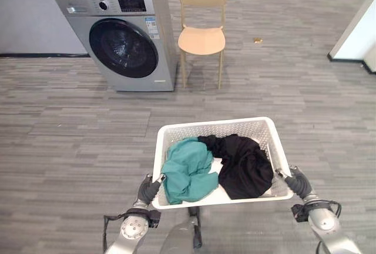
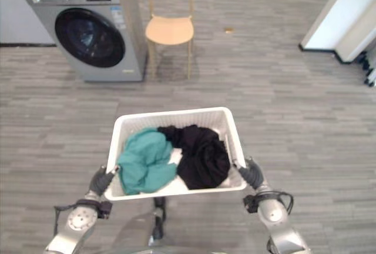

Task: Grab the laundry basket,head to the washer,open it,put in the laundry and shut it.

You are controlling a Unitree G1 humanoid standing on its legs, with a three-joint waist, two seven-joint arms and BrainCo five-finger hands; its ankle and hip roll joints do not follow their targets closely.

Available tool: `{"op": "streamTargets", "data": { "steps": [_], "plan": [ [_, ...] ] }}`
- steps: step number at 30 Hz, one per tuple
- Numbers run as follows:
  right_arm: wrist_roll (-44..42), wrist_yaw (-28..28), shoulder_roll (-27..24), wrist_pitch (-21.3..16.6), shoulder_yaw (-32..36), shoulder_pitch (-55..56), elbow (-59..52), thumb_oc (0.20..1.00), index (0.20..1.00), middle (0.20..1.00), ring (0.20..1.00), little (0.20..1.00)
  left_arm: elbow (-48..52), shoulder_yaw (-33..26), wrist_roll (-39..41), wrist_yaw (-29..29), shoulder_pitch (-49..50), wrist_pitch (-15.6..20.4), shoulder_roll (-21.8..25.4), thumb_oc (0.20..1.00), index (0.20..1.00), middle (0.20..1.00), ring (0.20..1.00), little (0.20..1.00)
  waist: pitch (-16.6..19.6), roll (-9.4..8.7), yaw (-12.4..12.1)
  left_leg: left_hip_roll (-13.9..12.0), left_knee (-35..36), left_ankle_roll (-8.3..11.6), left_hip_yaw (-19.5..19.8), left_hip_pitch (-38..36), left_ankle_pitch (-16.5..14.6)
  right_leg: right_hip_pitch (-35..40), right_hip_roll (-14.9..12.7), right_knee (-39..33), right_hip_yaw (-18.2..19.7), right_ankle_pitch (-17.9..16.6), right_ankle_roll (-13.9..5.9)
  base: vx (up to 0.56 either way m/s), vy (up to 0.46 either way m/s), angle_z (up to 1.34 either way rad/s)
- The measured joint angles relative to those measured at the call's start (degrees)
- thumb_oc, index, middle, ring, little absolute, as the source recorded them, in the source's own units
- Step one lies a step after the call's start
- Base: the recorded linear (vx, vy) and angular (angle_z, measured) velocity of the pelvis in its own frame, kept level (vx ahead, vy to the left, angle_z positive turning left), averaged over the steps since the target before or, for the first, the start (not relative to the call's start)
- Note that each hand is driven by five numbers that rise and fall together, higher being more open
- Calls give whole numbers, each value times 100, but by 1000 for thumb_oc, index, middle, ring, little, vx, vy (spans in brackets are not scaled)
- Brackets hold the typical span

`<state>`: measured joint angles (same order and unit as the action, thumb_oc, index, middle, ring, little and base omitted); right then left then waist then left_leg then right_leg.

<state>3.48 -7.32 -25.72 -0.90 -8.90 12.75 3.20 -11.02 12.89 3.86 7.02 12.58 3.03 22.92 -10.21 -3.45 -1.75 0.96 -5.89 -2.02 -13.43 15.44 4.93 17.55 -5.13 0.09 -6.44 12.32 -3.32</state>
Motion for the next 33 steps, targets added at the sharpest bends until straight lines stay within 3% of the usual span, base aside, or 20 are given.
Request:
{"op": "streamTargets", "data": {
  "steps": [1, 3, 5, 6, 7, 9, 12, 15, 16, 17, 18, 20, 22, 23, 24, 25, 27, 28, 31, 33],
  "plan": [
    [0, -7, 23, 0, -5, -12, 0, 200, 200, 200, 200, 200, 9, -3, 2, 2, -3, 0, 21, 200, 200, 200, 200, 200, 13, -18, -1, 47, -97, -9, -3, -11, -4, 0, -70, 132, 62, -28, -18, 406, 188, -43],
    [4, -5, 47, 18, -45, -24, -18, 200, 200, 200, 200, 200, 61, -47, 30, 8, -40, -1, 82, 200, 200, 200, 200, 200, 32, 14, -22, 177, -39, -391, -29, -294, -80, -469, -265, 1369, 194, 56, -245, 408, 192, -17],
    [5, -8, 132, 17, -48, -50, -47, 200, 200, 200, 200, 200, 125, -40, 33, 14, -127, 1, 213, 200, 200, 200, 200, 200, 41, -48, 0, 338, 163, -494, -30, -622, -135, -1021, -452, 2738, 373, -57, -449, 547, 203, -14],
    [13, -1, 189, 12, -11, -163, -58, 200, 200, 200, 200, 200, 117, -40, 56, 78, -228, -1, 246, 200, 200, 200, 200, 200, -63, 41, 20, 353, 430, -636, 107, -928, -272, -1757, -442, 4094, 326, 29, -405, 256, 65, -24],
    [18, -12, 247, 15, 55, -223, -56, 200, 200, 200, 200, 200, 118, -35, 62, 100, -283, 0, 252, 200, 200, 200, 200, 200, -111, 124, 18, 331, 554, -586, 87, -1064, -98, -1993, -414, 4441, 248, 70, -371, 468, 70, -22],
    [17, -1, 157, 17, 39, -211, -72, 200, 200, 200, 200, 200, 156, -36, 60, 100, -364, 10, 305, 200, 200, 200, 200, 200, -165, 183, 91, 350, 890, -564, 179, -1639, -186, -2589, -337, 4100, 48, 163, -311, 448, 29, 2],
    [13, -12, 188, 10, 29, -223, -76, 200, 200, 200, 200, 200, 161, -63, 270, 102, -335, 45, 246, 200, 200, 200, 200, 200, -209, 219, 286, 361, 940, -353, 279, -2064, -653, -3297, -198, 2475, -377, 28, -333, 370, -24, 12],
    [7, -6, 148, 10, -25, -148, -57, 200, 200, 200, 200, 200, 156, -121, 268, 54, -212, 55, 163, 200, 200, 200, 200, 200, -208, 207, 407, 390, 996, -266, 345, -2374, -864, -3694, -116, 1278, -492, -579, -359, 436, -55, 18],
    [6, -1, 168, 10, -79, -90, -26, 200, 200, 200, 200, 200, 130, -162, 267, 30, -94, 56, 114, 200, 200, 200, 200, 200, -193, 197, 503, 433, 889, -245, 439, -2476, -1145, -3860, -132, 538, -545, -994, -373, 687, -93, 21],
    [6, 4, 182, 9, -78, -61, -1, 200, 200, 200, 200, 200, 109, -182, 266, 29, -91, 56, 62, 200, 200, 200, 200, 200, -186, 163, 490, 441, 779, -222, 500, -2518, -1305, -3890, -173, 239, -547, -1062, -421, 539, -75, 27],
    [6, 11, 189, 20, -67, -52, 45, 200, 200, 200, 200, 200, 90, -164, 266, 28, -86, 51, 29, 200, 200, 200, 200, 200, -196, 176, 522, 438, 747, -273, 499, -2617, -1311, -3844, -142, 28, -567, -1137, -375, 582, -98, 41],
    [3, 39, 195, 22, -54, -2, 199, 200, 200, 200, 200, 200, 42, -127, 264, -6, -38, 16, -83, 200, 200, 200, 200, 200, -177, 276, 689, 298, 809, -59, 903, -3122, -1662, -3571, -59, 36, -284, -1328, -348, 624, -150, 63],
    [-9, 38, 173, 22, 11, 12, 302, 200, 200, 200, 200, 200, 13, -108, 264, -2, -11, 13, -278, 200, 200, 200, 200, 200, -141, 512, 777, -65, 671, 164, 1134, -3374, -1664, -3380, 172, 440, -165, -1978, -65, 610, -253, 76],
    [-12, 37, 186, 23, 65, 22, 323, 200, 200, 200, 200, 200, -11, -59, 266, -2, -63, 13, -287, 200, 200, 200, 200, 200, -142, 511, 810, -134, 337, 220, 1240, -3277, -1648, -3318, 179, 593, -120, -2022, -2, 383, -234, 108],
    [-36, 55, 145, -12, 174, 104, 360, 200, 200, 200, 200, 200, -60, 71, 264, -21, -177, 18, -292, 200, 200, 200, 200, 200, -117, 460, 851, -124, -496, 515, 1304, -3044, -1554, -3127, 175, 740, -170, -2050, 362, 486, -379, 102],
    [-143, 100, 86, -28, 260, 102, 413, 200, 200, 200, 200, 200, -59, 141, 267, -11, -223, 21, -337, 200, 200, 200, 200, 200, -114, 467, 835, -282, -1744, 570, 1087, -2471, -1599, -3008, 154, 823, -249, -2012, 532, 311, -268, 67],
    [-236, 114, -71, -107, 210, -80, 404, 200, 200, 200, 200, 200, -6, 120, 276, -4, -231, 44, -320, 200, 200, 200, 200, 200, -131, 473, 567, -501, -3549, 537, 1048, -1500, -832, -2680, 433, 686, -213, -1570, 803, 365, -204, -14],
    [-236, 118, -36, -102, 191, -131, 390, 200, 200, 200, 200, 200, 15, 79, 281, 1, -252, 56, -280, 200, 200, 200, 200, 200, -145, 378, 384, -583, -3886, 556, 896, -1213, -963, -2458, 451, 536, -179, -1693, 845, 302, -79, -22],
    [-236, 54, 19, -110, 180, -145, 293, 200, 200, 200, 200, 200, 68, 47, 282, -19, -320, 71, -212, 200, 200, 200, 200, 200, -240, 103, 277, -400, -3093, 403, 591, -623, -1350, -1885, 410, 196, -100, -1477, 920, 382, 1, 0],
    [-237, 39, -5, -109, 173, -195, 266, 200, 200, 200, 200, 200, 98, 14, 282, -9, -289, 75, -217, 200, 200, 200, 200, 200, -241, 101, 282, -252, -1775, 361, 630, -323, -1320, -1518, 509, -52, -95, -1366, 758, 470, 84, -20]
  ]
}}
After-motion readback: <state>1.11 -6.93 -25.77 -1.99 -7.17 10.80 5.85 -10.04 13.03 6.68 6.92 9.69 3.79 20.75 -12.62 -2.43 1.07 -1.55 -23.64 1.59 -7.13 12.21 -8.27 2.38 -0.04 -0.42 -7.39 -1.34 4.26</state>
